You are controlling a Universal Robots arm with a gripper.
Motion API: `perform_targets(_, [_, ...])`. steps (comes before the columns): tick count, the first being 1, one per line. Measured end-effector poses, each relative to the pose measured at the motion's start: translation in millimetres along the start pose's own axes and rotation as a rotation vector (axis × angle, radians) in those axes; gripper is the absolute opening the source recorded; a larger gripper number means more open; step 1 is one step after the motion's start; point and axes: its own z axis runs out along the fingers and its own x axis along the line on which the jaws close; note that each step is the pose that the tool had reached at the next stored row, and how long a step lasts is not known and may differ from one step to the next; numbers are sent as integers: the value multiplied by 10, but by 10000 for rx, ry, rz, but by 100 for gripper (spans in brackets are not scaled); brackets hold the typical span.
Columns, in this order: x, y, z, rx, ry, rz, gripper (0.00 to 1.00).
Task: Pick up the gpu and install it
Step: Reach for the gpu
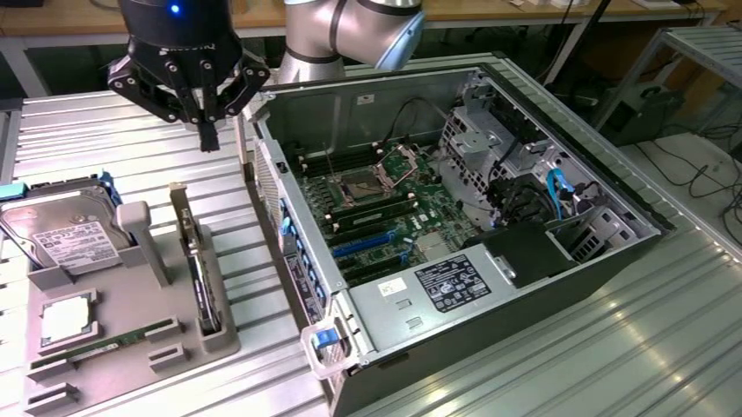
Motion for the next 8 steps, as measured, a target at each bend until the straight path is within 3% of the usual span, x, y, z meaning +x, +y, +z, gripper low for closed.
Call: perform_targets(8, [123, -12, -3, 0, 0, 0, 11])
